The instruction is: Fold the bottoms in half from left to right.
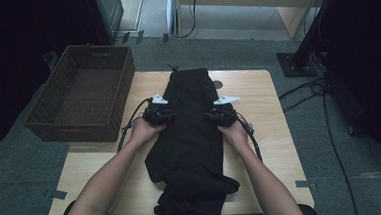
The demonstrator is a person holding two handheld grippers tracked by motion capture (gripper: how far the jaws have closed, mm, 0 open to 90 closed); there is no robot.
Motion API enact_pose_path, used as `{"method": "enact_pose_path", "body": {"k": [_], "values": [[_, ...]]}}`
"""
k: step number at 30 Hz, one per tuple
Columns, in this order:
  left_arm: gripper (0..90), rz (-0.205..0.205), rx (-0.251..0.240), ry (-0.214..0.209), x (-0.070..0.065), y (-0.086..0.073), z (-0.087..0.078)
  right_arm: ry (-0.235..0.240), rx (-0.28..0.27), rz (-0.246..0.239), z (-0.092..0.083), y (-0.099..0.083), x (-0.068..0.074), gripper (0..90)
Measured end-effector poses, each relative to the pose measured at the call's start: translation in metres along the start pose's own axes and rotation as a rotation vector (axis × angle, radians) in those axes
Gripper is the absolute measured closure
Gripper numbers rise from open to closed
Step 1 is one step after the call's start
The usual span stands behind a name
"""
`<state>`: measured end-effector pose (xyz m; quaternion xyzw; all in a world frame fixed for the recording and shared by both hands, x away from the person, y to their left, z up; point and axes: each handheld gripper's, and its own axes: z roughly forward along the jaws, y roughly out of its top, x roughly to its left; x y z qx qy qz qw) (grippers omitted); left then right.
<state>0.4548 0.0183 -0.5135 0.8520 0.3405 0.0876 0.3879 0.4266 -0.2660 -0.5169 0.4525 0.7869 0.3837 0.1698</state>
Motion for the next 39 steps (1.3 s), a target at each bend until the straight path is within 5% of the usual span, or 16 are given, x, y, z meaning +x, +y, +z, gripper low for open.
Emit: {"method": "enact_pose_path", "body": {"k": [12, 17, 20, 22, 25, 28, 31, 39], "values": [[68.0, 0.035, 0.016, -0.021, -0.044, -0.033, -0.029, 0.044, -0.003, 0.012, -0.039, -0.037, 0.027, 72.9], [67.2, 0.039, 0.013, -0.015, -0.062, -0.049, -0.043, 0.078, 0.025, -0.019, -0.056, -0.051, 0.044, 72.9], [66.4, 0.002, 0.007, -0.044, -0.065, -0.056, -0.048, 0.082, 0.018, -0.046, -0.064, -0.059, 0.052, 72.9], [65.0, 0.023, 0.002, -0.043, -0.067, -0.057, -0.049, 0.076, 0.009, -0.065, -0.066, -0.063, 0.056, 72.9], [61.8, 0.022, 0.008, -0.049, -0.066, -0.053, -0.049, 0.081, 0.006, -0.063, -0.066, -0.062, 0.056, 70.4], [61.3, -0.035, -0.039, -0.094, -0.059, -0.046, -0.053, 0.09, -0.027, -0.054, -0.07, -0.056, 0.053, 69.7], [61.2, -0.022, -0.026, -0.079, -0.051, -0.036, -0.051, 0.076, -0.066, -0.042, -0.071, -0.044, 0.046, 68.0], [60.2, -0.006, -0.03, -0.049, -0.025, -0.005, -0.042, 0.058, -0.068, -0.003, -0.051, -0.013, 0.018, 61.9]]}}
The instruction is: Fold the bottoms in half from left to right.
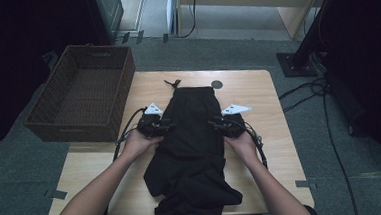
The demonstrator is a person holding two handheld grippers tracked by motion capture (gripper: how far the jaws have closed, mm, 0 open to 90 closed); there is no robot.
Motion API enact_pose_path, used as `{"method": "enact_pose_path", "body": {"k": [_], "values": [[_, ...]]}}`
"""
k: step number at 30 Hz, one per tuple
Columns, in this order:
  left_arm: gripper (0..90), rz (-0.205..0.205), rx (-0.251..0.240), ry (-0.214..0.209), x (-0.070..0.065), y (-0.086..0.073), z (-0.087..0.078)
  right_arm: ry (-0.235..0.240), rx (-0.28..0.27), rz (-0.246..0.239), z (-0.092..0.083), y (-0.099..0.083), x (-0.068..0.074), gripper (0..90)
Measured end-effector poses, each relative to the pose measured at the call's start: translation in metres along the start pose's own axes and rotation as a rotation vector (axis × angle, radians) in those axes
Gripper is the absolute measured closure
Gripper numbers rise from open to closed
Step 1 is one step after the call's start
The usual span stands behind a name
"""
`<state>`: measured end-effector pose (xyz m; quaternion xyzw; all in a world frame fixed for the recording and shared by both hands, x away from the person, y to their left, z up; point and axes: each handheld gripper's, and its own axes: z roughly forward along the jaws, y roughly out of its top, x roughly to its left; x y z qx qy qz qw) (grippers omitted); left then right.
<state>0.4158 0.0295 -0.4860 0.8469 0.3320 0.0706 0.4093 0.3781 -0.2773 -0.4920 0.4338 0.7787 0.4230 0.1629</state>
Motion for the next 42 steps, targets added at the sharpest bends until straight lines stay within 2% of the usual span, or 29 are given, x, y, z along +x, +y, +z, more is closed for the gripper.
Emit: {"method": "enact_pose_path", "body": {"k": [3, 7, 8, 10, 12, 16, 18, 20, 22, 23, 25, 28, 29, 32, 36, 38, 40, 42], "values": [[58.7, 0.001, 0.0, 0.007, 0.011, 0.015, 0.006, -0.015, -0.006, 0.009, 0.007, 0.011, -0.012, 57.1], [58.7, 0.009, 0.027, 0.001, 0.025, 0.029, 0.019, -0.046, -0.017, 0.026, 0.015, 0.023, -0.026, 56.5], [58.5, 0.015, 0.022, 0.006, 0.028, 0.03, 0.021, -0.045, -0.012, 0.026, 0.017, 0.025, -0.029, 55.7], [58.2, 0.019, 0.04, 0.01, 0.033, 0.033, 0.027, -0.052, 0.0, 0.027, 0.021, 0.028, -0.034, 53.7], [58.3, 0.01, 0.029, 0.02, 0.039, 0.035, 0.029, -0.069, 0.006, 0.028, 0.026, 0.03, -0.039, 51.8], [57.9, -0.01, 0.04, 0.042, 0.049, 0.038, 0.035, -0.096, -0.035, 0.052, 0.025, 0.031, -0.049, 49.2], [57.3, -0.009, 0.039, 0.056, 0.051, 0.039, 0.037, -0.102, -0.037, 0.064, 0.026, 0.029, -0.054, 47.2], [57.3, -0.019, 0.033, 0.055, 0.053, 0.038, 0.04, -0.108, -0.034, 0.074, 0.027, 0.028, -0.058, 45.7], [57.3, -0.025, 0.036, 0.053, 0.054, 0.037, 0.043, -0.099, -0.065, 0.106, 0.024, 0.028, -0.061, 46.1], [57.3, -0.022, 0.038, 0.054, 0.055, 0.036, 0.043, -0.103, -0.074, 0.112, 0.022, 0.029, -0.062, 46.5], [57.5, -0.026, 0.036, 0.056, 0.055, 0.037, 0.044, -0.097, -0.053, 0.105, 0.022, 0.033, -0.063, 46.5], [57.9, -0.022, 0.077, 0.048, 0.056, 0.044, 0.048, -0.091, -0.022, 0.099, 0.027, 0.036, -0.064, 44.8], [57.1, -0.013, 0.078, 0.053, 0.056, 0.046, 0.049, -0.085, -0.016, 0.099, 0.031, 0.036, -0.065, 44.2], [54.6, -0.018, 0.063, 0.065, 0.056, 0.046, 0.054, -0.082, 0.037, 0.1, 0.043, 0.033, -0.064, 41.8], [52.6, -0.019, 0.097, 0.074, 0.058, 0.041, 0.061, -0.088, 0.075, 0.106, 0.056, 0.027, -0.062, 41.7], [52.4, -0.028, 0.089, 0.072, 0.058, 0.039, 0.062, -0.086, 0.084, 0.105, 0.06, 0.025, -0.06, 41.9], [52.4, -0.02, 0.088, 0.073, 0.058, 0.039, 0.062, -0.094, 0.091, 0.091, 0.063, 0.023, -0.057, 42.0], [52.5, -0.017, 0.083, 0.075, 0.058, 0.039, 0.063, -0.102, 0.076, 0.082, 0.064, 0.022, -0.056, 42.2]]}}
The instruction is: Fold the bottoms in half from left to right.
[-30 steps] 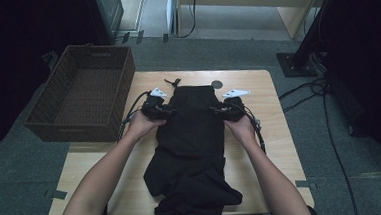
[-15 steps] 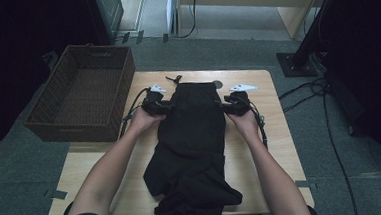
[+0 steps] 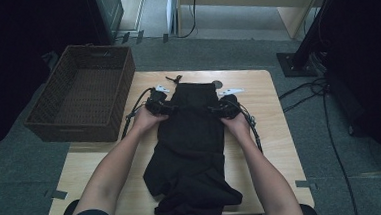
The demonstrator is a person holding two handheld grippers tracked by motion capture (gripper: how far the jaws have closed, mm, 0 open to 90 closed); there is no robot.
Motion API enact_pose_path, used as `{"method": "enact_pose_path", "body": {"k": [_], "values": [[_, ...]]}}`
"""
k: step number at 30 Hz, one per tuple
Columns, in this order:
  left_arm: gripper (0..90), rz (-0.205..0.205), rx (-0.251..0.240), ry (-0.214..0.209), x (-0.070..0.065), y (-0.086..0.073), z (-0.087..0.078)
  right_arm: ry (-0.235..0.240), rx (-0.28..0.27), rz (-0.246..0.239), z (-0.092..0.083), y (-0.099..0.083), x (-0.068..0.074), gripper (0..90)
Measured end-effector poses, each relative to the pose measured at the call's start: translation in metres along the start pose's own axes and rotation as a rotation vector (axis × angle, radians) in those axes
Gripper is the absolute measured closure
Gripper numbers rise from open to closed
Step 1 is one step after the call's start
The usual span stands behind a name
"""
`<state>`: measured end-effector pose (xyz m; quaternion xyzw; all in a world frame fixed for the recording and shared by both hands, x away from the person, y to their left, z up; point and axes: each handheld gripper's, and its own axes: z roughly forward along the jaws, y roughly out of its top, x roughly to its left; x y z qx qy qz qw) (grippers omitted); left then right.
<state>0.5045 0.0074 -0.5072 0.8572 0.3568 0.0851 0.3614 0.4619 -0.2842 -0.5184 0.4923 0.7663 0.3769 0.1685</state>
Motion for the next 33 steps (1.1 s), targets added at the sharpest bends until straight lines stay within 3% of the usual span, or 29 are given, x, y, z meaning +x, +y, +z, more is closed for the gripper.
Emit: {"method": "enact_pose_path", "body": {"k": [3, 8, 17, 22, 27, 29, 30, 33], "values": [[51.3, 0.008, 0.0, 0.016, 0.0, -0.001, -0.001, -0.005, -0.017, -0.002, 0.001, -0.002, 0.002, 43.1], [50.7, -0.022, -0.022, 0.02, 0.005, -0.008, -0.005, -0.009, -0.033, -0.01, 0.002, -0.004, 0.004, 45.6], [54.6, 0.011, -0.039, -0.005, -0.004, -0.01, -0.002, 0.006, -0.039, -0.014, 0.004, -0.002, 0.011, 55.4], [68.1, 0.039, -0.032, -0.02, -0.006, -0.01, -0.003, 0.011, -0.041, -0.009, 0.005, -0.003, 0.013, 62.5], [84.1, 0.045, -0.024, -0.048, -0.009, -0.011, -0.002, 0.056, -0.039, 0.034, 0.005, -0.003, 0.015, 77.7], [86.5, 0.063, -0.014, -0.045, -0.011, -0.01, -0.003, 0.074, -0.037, 0.05, 0.005, -0.003, 0.015, 81.6], [87.5, 0.093, -0.012, -0.025, -0.012, -0.009, -0.005, 0.078, -0.036, 0.058, 0.005, -0.003, 0.015, 82.6], [88.3, 0.056, -0.072, -0.008, -0.006, -0.007, -0.015, 0.065, 0.003, 0.035, 0.001, 0.005, 0.013, 85.1]]}}
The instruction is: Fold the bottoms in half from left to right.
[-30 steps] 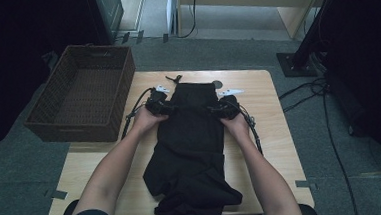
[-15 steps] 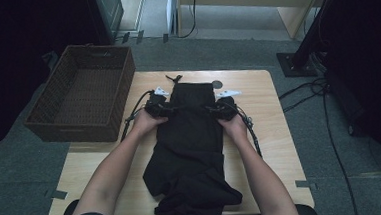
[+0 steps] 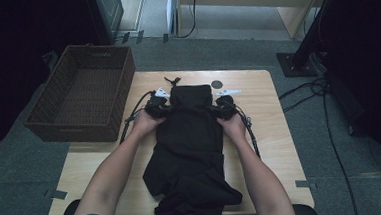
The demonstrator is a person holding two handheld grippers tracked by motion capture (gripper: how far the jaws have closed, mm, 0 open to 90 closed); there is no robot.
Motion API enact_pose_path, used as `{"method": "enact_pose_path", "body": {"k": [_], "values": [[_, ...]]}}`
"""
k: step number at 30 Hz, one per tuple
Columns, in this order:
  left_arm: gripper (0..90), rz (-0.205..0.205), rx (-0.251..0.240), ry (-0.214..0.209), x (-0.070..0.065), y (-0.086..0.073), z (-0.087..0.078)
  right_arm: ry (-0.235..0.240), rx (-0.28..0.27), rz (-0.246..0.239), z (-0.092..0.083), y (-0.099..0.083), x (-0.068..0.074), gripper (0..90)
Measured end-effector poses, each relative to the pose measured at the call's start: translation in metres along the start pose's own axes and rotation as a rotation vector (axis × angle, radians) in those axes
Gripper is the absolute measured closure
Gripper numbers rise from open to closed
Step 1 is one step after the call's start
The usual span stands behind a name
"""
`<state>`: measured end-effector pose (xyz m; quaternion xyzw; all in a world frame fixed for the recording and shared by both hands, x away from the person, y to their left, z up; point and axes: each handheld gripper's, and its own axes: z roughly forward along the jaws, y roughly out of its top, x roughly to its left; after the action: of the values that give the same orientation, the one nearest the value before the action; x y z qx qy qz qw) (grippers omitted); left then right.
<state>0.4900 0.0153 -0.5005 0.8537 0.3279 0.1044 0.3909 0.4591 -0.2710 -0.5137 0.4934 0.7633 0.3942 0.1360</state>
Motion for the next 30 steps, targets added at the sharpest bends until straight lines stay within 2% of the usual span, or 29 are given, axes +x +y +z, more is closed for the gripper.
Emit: {"method": "enact_pose_path", "body": {"k": [3, 5, 8, 12, 14, 16, 18, 20, 23, 26, 30], "values": [[88.3, 0.007, -0.013, -0.001, 0.005, 0.016, -0.01, 0.01, -0.014, 0.001, -0.009, 0.017, -0.004, 85.2], [88.3, 0.007, -0.034, 0.008, 0.007, 0.033, -0.019, 0.015, -0.032, 0.025, -0.015, 0.035, -0.006, 85.2], [88.3, 0.019, -0.093, 0.034, 0.011, 0.061, -0.035, 0.016, -0.086, 0.023, -0.028, 0.065, -0.006, 85.2], [88.3, 0.012, -0.209, 0.087, 0.018, 0.1, -0.064, -0.013, -0.183, -0.016, -0.054, 0.111, -0.005, 85.1], [88.3, 0.027, -0.272, 0.121, 0.018, 0.116, -0.078, -0.025, -0.237, -0.05, -0.072, 0.137, -0.001, 85.1], [88.2, 0.05, -0.306, 0.15, 0.016, 0.125, -0.087, -0.048, -0.284, -0.099, -0.087, 0.158, 0.007, 85.0], [88.1, 0.07, -0.296, 0.159, 0.015, 0.125, -0.088, -0.084, -0.299, -0.16, -0.095, 0.169, 0.014, 84.7], [88.0, 0.086, -0.259, 0.153, 0.014, 0.117, -0.083, -0.103, -0.272, -0.21, -0.093, 0.168, 0.016, 84.5], [88.0, 0.093, -0.224, 0.138, 0.009, 0.099, -0.075, -0.088, -0.219, -0.206, -0.083, 0.152, 0.014, 84.5], [88.0, 0.112, -0.19, 0.122, 0.0, 0.081, -0.072, -0.072, -0.188, -0.186, -0.075, 0.131, 0.016, 84.5], [87.9, 0.113, -0.17, 0.081, -0.014, 0.053, -0.076, -0.026, -0.182, -0.165, -0.075, 0.1, 0.021, 84.5]]}}
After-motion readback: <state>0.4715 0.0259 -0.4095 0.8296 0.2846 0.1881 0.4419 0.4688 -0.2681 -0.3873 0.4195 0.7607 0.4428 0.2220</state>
